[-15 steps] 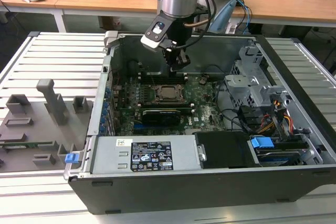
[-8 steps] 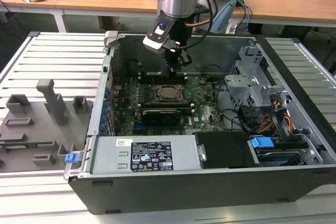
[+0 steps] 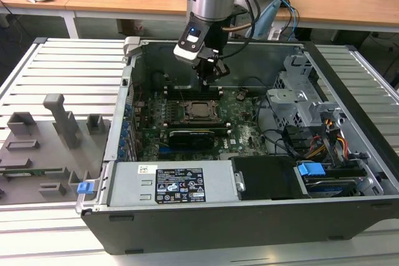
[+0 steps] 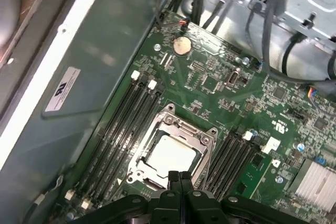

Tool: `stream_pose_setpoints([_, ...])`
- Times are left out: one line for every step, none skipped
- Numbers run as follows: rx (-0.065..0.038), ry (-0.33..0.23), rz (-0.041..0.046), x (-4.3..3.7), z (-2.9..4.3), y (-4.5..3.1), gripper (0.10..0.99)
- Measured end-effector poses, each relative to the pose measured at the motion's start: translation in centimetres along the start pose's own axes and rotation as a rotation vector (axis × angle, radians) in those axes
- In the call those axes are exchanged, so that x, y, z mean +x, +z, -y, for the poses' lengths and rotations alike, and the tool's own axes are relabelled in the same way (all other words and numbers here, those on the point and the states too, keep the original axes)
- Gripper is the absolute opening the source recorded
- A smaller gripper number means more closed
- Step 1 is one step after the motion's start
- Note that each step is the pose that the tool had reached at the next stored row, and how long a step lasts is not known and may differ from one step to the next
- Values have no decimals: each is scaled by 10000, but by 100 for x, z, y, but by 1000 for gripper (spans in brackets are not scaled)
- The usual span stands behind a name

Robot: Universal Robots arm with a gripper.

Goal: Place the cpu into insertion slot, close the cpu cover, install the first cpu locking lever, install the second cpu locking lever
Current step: 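Install the first cpu locking lever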

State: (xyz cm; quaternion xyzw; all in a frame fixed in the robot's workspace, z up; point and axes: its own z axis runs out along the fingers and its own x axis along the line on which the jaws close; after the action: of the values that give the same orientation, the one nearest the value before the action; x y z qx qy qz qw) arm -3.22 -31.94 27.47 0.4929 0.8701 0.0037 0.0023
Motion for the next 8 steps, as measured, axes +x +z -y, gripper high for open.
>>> stream_pose_setpoints([0, -300, -2, 0, 0, 0, 106])
stream_pose_setpoints([1, -519, -4, 0, 0, 0, 106])
stream_pose_setpoints([0, -746, -6, 0, 0, 1, 106])
stream_pose_setpoints([-1, -1024, -9, 0, 0, 1, 106])
stream_pose_setpoints([0, -1294, -12, 0, 0, 1, 106])
stream_pose_setpoints([0, -1464, -12, 0, 0, 0, 106])
stream_pose_setpoints([0, -1662, -15, 0, 0, 1, 106])
stream_pose_setpoints([0, -1791, -16, 0, 0, 1, 106])
